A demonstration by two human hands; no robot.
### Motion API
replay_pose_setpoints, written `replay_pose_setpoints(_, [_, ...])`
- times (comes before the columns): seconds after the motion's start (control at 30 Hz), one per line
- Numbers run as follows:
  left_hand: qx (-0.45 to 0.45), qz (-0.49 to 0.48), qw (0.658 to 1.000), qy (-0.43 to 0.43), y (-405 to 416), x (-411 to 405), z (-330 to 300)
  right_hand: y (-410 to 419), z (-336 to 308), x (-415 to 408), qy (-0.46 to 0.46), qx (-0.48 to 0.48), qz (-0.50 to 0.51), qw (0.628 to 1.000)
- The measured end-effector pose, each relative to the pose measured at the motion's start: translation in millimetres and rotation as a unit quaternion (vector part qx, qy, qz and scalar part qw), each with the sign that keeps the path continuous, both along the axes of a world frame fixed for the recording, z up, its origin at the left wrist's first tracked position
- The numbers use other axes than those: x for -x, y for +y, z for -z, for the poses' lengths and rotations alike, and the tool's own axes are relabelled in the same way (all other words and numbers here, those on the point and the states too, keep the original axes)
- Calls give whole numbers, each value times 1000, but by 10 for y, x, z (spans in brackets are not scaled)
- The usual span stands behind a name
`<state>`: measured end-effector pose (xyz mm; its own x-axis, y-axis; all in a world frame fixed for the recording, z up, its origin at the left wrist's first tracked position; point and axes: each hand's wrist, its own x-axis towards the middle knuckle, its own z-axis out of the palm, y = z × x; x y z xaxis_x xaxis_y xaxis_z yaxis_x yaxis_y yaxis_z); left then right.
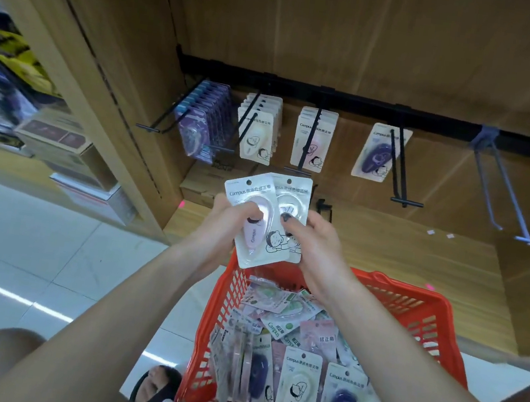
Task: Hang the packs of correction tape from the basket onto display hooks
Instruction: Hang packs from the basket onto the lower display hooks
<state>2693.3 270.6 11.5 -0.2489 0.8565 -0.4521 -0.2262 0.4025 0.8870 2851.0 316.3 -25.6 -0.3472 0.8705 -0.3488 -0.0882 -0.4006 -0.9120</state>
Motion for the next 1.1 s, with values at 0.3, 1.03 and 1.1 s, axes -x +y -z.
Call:
replay_pose_setpoints(0.3, [-47, 89, 995, 10, -68, 49, -62, -17, -170, 35, 33, 39, -70, 996])
replay_pose_setpoints(1.03, [-35, -61, 989, 128, 35, 326, -121, 67, -103, -56, -30, 0, -10, 999])
replay_pose_setpoints(1.1, [-36, -64, 989, 128, 31, 343, -132, 66, -97, -86, -47, -18, 6, 999])
